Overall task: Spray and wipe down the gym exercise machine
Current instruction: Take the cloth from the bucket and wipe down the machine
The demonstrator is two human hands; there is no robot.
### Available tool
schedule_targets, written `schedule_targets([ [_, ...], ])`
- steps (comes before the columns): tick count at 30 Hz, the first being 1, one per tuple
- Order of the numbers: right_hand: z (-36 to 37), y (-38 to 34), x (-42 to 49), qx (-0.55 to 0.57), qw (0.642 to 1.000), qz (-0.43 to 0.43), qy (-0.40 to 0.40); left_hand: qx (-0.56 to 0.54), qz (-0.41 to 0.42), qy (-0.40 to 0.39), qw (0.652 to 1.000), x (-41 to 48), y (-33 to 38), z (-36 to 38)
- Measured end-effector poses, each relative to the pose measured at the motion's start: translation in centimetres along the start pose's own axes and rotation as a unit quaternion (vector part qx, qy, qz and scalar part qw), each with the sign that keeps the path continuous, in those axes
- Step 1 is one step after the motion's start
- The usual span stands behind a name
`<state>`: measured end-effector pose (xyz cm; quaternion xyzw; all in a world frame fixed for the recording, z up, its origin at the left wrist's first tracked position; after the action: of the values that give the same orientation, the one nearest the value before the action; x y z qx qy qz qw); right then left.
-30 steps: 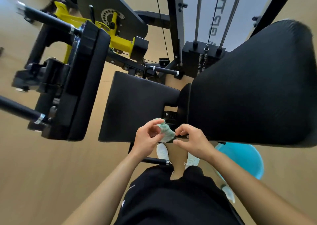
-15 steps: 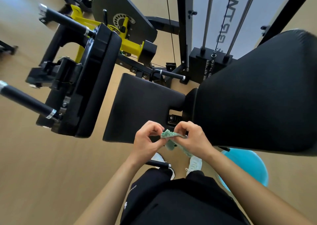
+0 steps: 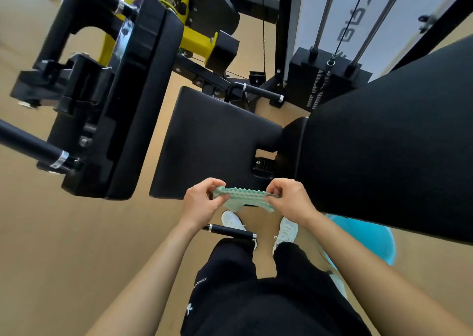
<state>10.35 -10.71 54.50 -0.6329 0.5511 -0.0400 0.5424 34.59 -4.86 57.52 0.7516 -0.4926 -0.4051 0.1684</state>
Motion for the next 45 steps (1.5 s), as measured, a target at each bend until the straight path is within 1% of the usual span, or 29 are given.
schedule_targets([
  [3,1.1,-0.8,4.0,-0.008,1.0,0.015,0.011,-0.01,-0.066,0.03,0.997,2.5,-2.5,-0.6],
  [6,2.0,-2.2,8.7,-0.021,0.999,0.006,0.044,-0.093,-0.13,0.045,0.986,5.3,-4.9,-0.9],
  [8,2.5,-3.2,12.0,-0.013,0.998,-0.014,0.061,-0.132,-0.156,0.074,0.976,7.1,-6.8,-1.2],
  [11,3.2,-4.7,16.3,-0.001,0.996,-0.056,0.075,-0.119,-0.135,0.149,0.972,9.1,-8.7,-2.2],
  [15,5.2,-4.9,18.5,0.028,0.981,-0.142,0.131,-0.103,-0.048,0.207,0.972,10.1,-10.0,-3.3],
  [17,7.1,-3.4,18.6,0.019,0.974,-0.174,0.142,-0.052,-0.015,0.197,0.979,10.3,-11.6,-2.7],
  [19,9.6,-0.8,18.4,-0.002,0.977,-0.173,0.125,0.026,-0.025,0.156,0.987,10.3,-14.0,-0.9],
  [20,10.9,0.5,18.5,-0.011,0.982,-0.159,0.103,0.058,-0.046,0.129,0.989,10.3,-15.5,0.1],
  [22,13.4,3.2,18.5,-0.038,0.994,-0.101,0.028,0.1,-0.092,0.066,0.989,10.1,-17.9,2.4],
  [24,15.5,5.7,18.1,-0.079,0.994,-0.021,-0.077,0.166,-0.122,0.01,0.978,9.8,-19.6,4.3],
  [25,16.4,6.8,17.9,-0.101,0.987,0.015,-0.123,0.207,-0.132,-0.004,0.969,9.7,-20.2,5.0],
  [26,17.1,7.6,17.8,-0.124,0.979,0.043,-0.154,0.238,-0.141,-0.001,0.961,9.7,-20.3,5.5],
  [27,17.6,8.3,17.7,-0.142,0.975,0.061,-0.162,0.254,-0.145,0.022,0.956,9.8,-20.1,5.8],
  [28,17.8,8.6,17.7,-0.156,0.974,0.068,-0.146,0.256,-0.138,0.058,0.955,9.9,-19.7,6.0],
  [29,17.8,8.6,17.7,-0.162,0.978,0.066,-0.113,0.254,-0.112,0.097,0.956,10.2,-19.3,6.1],
  [30,17.8,8.4,17.8,-0.158,0.983,0.051,-0.072,0.252,-0.07,0.125,0.957,10.6,-18.9,6.3],
  [31,17.9,8.1,18.1,-0.142,0.989,0.019,-0.029,0.254,-0.021,0.132,0.958,11.2,-18.6,6.6],
  [33,18.4,7.4,18.9,-0.095,0.991,-0.087,0.042,0.264,0.056,0.09,0.959,12.6,-18.6,7.6],
  [34,18.8,6.9,19.5,-0.078,0.985,-0.139,0.061,0.275,0.073,0.058,0.957,13.4,-18.7,8.2],
  [36,19.9,6.1,21.4,-0.055,0.977,-0.199,0.057,0.304,0.075,0.021,0.949,14.6,-19.3,8.9],
  [38,21.1,5.6,23.3,-0.062,0.973,-0.222,0.019,0.337,0.068,0.031,0.939,15.5,-20.0,8.9],
  [40,22.3,5.8,24.7,-0.12,0.964,-0.236,-0.001,0.373,0.045,0.05,0.925,15.7,-20.9,8.5],
  [43,23.4,7.3,24.8,-0.222,0.951,-0.216,0.007,0.436,-0.02,0.041,0.899,15.4,-22.3,8.1],
  [45,23.8,8.4,24.0,-0.237,0.953,-0.187,0.008,0.451,-0.054,0.043,0.89,15.0,-22.5,8.1],
])
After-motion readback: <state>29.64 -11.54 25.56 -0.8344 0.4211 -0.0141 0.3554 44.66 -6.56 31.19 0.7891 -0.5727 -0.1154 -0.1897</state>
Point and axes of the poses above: each hand's wrist, its own x-axis towards the middle knuckle, its own z-axis out of the palm, y = z × x, the point moved 2 cm from there along x, towards the middle knuckle, and after that the axes turned 6 degrees about -y, right-handed, at the moved point
